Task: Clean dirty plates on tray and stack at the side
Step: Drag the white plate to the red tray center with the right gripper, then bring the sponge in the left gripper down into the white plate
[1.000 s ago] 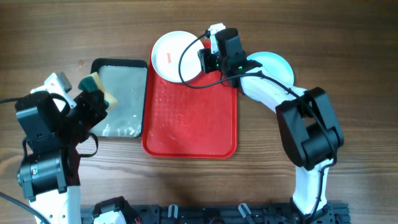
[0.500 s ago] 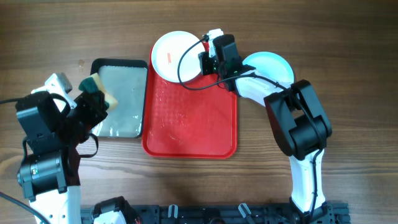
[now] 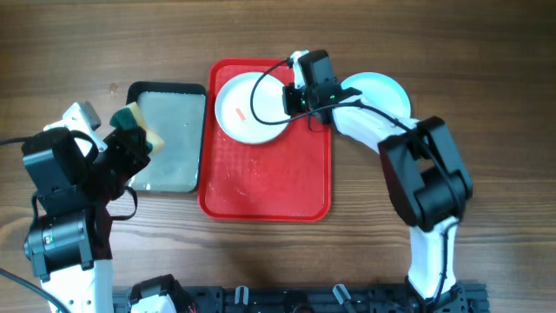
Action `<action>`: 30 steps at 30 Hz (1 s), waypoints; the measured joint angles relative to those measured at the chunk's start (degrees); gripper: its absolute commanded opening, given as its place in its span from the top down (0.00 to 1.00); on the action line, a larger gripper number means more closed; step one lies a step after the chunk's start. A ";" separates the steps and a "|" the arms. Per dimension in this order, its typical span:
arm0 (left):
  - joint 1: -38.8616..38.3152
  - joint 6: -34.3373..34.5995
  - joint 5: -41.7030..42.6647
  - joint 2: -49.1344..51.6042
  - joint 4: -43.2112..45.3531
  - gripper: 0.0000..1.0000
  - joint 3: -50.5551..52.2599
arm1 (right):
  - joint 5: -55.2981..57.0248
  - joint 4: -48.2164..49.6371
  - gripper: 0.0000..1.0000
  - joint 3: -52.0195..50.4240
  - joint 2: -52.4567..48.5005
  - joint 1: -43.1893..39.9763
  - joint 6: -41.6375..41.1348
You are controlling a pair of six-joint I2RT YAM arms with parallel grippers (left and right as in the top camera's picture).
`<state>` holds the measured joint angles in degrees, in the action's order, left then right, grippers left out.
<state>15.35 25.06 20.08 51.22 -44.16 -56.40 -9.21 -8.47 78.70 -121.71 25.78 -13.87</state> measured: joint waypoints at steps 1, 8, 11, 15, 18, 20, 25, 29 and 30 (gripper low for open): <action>0.00 -0.33 0.02 0.00 -0.04 0.96 0.00 | -0.04 -2.51 0.96 0.00 1.18 0.00 0.02; 0.00 -0.98 0.02 0.00 -0.59 0.96 0.00 | -0.20 -21.24 0.96 0.11 10.32 0.00 0.02; 0.00 -1.01 0.02 0.00 -1.07 0.96 0.00 | -0.20 -26.45 0.96 0.11 11.17 0.00 -1.31; 0.00 -1.01 0.02 0.00 -1.09 0.96 0.00 | -0.42 -28.52 0.96 -0.35 11.15 0.00 -4.87; 0.00 -1.01 0.02 0.00 -1.11 0.96 0.00 | -1.14 -28.39 0.96 -1.79 11.15 0.00 -8.48; 0.00 -1.01 0.02 0.00 -1.11 0.96 0.00 | -1.53 -29.16 0.96 -2.64 11.15 0.00 -10.47; 0.00 -0.98 0.02 0.00 -1.11 0.96 0.00 | -3.67 -29.92 0.68 -2.97 11.15 0.00 -12.07; 0.00 -1.01 0.02 0.00 -1.11 0.96 0.00 | -7.45 -30.01 0.57 -2.97 11.15 -0.07 -10.80; 0.00 -1.01 0.02 0.00 -1.11 0.96 0.00 | -7.93 -29.99 0.55 -2.97 11.15 -0.07 -10.40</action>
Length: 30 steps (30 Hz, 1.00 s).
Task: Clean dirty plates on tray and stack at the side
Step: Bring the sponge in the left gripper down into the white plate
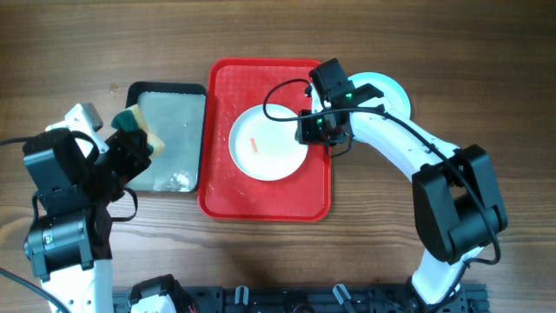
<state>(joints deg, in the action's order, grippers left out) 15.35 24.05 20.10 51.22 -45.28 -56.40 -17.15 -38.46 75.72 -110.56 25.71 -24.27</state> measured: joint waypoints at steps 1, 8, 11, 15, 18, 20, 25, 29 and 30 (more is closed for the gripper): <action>0.00 0.00 0.00 0.00 0.00 0.96 0.00 | -0.44 -0.04 0.55 0.00 0.00 0.00 0.55; -3.67 -2.80 0.87 2.54 -0.15 0.96 -0.02 | 0.35 -5.55 0.36 3.65 0.00 -1.05 4.79; -8.20 -3.72 1.07 7.37 0.02 0.96 -0.02 | 0.90 -8.79 0.27 9.27 0.00 -3.10 6.10; -15.37 -4.20 1.27 18.08 0.00 0.96 -0.76 | 1.09 -10.27 0.00 14.08 0.02 -6.82 6.62; -20.44 -4.31 1.27 25.73 0.46 0.96 -1.92 | 1.25 -11.39 0.00 14.16 0.02 -8.41 7.08; -23.65 -4.28 1.29 29.97 1.62 0.96 -2.16 | 1.33 -11.72 0.01 14.10 0.00 -8.57 7.04; -29.68 -2.32 -0.24 35.95 6.62 0.96 -2.36 | 1.31 -9.94 0.00 14.05 0.02 -8.13 7.06; -32.68 -0.85 -3.19 37.22 9.11 0.96 -2.49 | 1.31 -7.72 0.00 14.05 0.02 -8.13 7.06; -33.42 -0.55 -4.39 37.24 9.38 0.96 -2.51 | 1.31 -7.30 0.00 14.05 0.00 -8.13 7.06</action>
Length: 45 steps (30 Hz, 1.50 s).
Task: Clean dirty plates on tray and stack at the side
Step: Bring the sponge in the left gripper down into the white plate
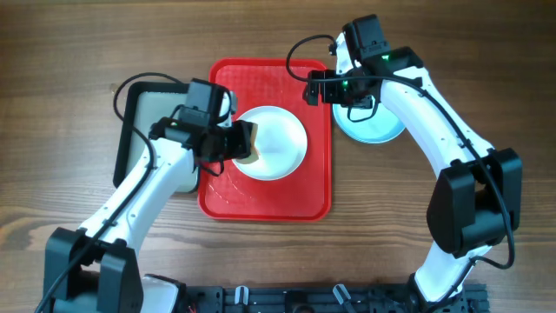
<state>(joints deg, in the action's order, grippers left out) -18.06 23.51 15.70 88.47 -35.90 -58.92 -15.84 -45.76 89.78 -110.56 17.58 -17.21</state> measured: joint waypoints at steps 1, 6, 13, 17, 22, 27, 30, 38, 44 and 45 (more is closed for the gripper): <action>-0.48 0.42 -0.90 0.04 0.07 0.96 -0.02 | 0.00 0.42 0.00 0.00 0.02 0.00 0.00; -4.09 3.39 -7.78 1.75 0.00 0.96 -0.04 | 0.00 1.97 0.00 0.00 0.02 0.00 0.00; -5.42 7.28 -12.76 7.13 2.91 0.96 -0.04 | 0.02 2.14 0.00 0.00 0.02 0.00 0.00; -5.46 8.46 -13.29 9.29 3.96 0.96 -0.04 | 0.00 2.12 0.00 0.00 0.02 0.00 0.00; -5.46 8.98 -13.64 10.64 4.90 0.96 -0.04 | 0.02 2.12 0.00 0.00 0.00 0.00 0.00; -5.51 9.01 -13.79 12.13 6.16 0.96 -0.04 | 0.00 2.12 0.00 0.00 0.02 0.00 0.00; -5.57 9.01 -13.79 13.18 7.10 0.96 -0.04 | 0.02 2.12 0.00 0.00 0.02 0.00 0.00; -5.57 9.01 -13.79 13.55 7.39 0.96 -0.04 | -2.01 -0.24 0.09 0.00 0.02 -0.02 -2.49; -5.57 6.43 -14.23 13.57 9.31 0.96 -0.07 | -5.05 -4.50 0.28 -0.07 0.02 0.11 -2.19; -5.57 5.70 -14.32 13.57 9.38 0.96 -0.07 | -5.25 -5.75 0.27 -0.07 0.02 0.22 -2.05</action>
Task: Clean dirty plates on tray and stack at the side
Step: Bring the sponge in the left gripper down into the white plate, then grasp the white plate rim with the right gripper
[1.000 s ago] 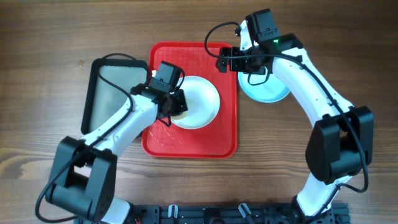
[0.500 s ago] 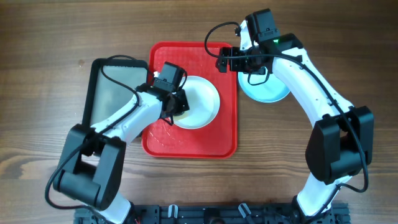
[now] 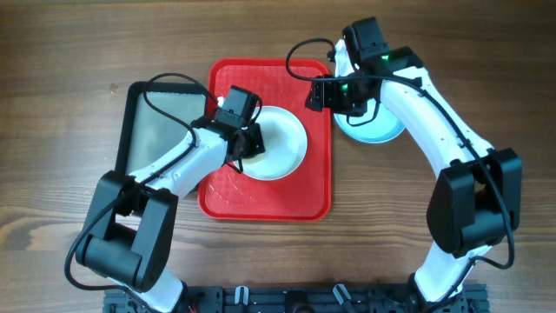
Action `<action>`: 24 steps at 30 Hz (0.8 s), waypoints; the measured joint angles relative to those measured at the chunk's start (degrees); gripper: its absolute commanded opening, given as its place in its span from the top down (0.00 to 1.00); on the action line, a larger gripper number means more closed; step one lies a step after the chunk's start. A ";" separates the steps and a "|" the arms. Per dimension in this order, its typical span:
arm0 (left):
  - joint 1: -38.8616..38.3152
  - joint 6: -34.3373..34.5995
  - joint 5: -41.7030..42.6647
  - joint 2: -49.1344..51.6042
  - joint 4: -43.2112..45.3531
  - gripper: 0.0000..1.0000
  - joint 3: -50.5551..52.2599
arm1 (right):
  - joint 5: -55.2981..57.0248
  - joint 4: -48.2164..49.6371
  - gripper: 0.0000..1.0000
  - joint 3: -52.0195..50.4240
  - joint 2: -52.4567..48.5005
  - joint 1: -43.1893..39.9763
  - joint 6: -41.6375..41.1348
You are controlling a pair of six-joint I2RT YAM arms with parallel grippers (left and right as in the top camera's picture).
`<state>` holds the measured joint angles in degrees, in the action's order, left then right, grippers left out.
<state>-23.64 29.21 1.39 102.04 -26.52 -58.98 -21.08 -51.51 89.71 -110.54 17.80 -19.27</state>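
Note:
A white plate (image 3: 282, 143) lies in the middle of the red tray (image 3: 265, 196). My left gripper (image 3: 250, 143) is down on the plate's left part, shut on a sponge that its body mostly hides. My right gripper (image 3: 316, 91) hovers above the tray's right rim, apart from the white plate, open with nothing in it. A light-blue plate (image 3: 373, 126) rests on the table just right of the tray, partly under the right arm.
A black basin (image 3: 152, 130) with water stands left of the tray, and the left arm reaches across its near corner. Bare wooden table (image 3: 486, 69) surrounds everything. Cables loop over both arms.
My left gripper with the sponge has shifted slightly right and farther onto the white plate, and the left arm now lies more from the near left. The right arm and both plates are unchanged.
At first my right gripper held the white plate at the tray's far end while my left held the sponge left of the basin. Then the plate lay mid-tray, still gripped. Later the right gripper was off it by the tray's rim, and the sponge was on the plate.

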 measured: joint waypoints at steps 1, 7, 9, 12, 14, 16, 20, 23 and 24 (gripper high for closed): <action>0.00 -0.35 -0.04 0.02 0.00 0.96 0.00 | -0.11 -0.72 0.26 0.00 -0.02 0.20 0.31; 0.00 -1.84 -0.07 0.07 -0.11 0.96 0.00 | 4.92 -1.22 0.25 -1.60 -0.02 5.25 3.61; 0.00 -1.95 -0.07 0.07 -0.24 0.96 0.02 | 7.30 0.66 0.26 -2.73 0.00 7.06 4.44; 0.00 -1.99 -0.07 0.07 -0.59 0.96 0.00 | 9.75 4.66 0.26 -4.72 0.00 9.20 5.73; 0.00 -2.05 -0.07 0.07 -0.83 0.96 0.00 | 11.15 5.86 0.26 -5.22 -0.02 9.77 6.19; 0.00 -2.14 -0.07 0.09 -1.05 0.96 0.00 | 12.83 8.74 0.28 -6.14 -0.02 10.69 6.58; 0.00 -2.16 -0.07 0.09 -1.31 0.96 0.00 | 15.65 11.98 0.33 -7.56 -0.02 10.82 7.21; 0.00 -2.16 -0.07 0.09 -1.31 0.96 0.00 | 16.57 12.87 0.37 -8.90 -0.02 10.78 7.45; 0.00 -2.16 -0.07 0.07 -1.31 0.96 0.00 | 16.68 12.83 0.40 -9.35 -0.02 10.78 7.45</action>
<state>-23.64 27.05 1.32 102.10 -27.83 -58.98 -4.40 -38.68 80.36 -110.56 28.58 -11.81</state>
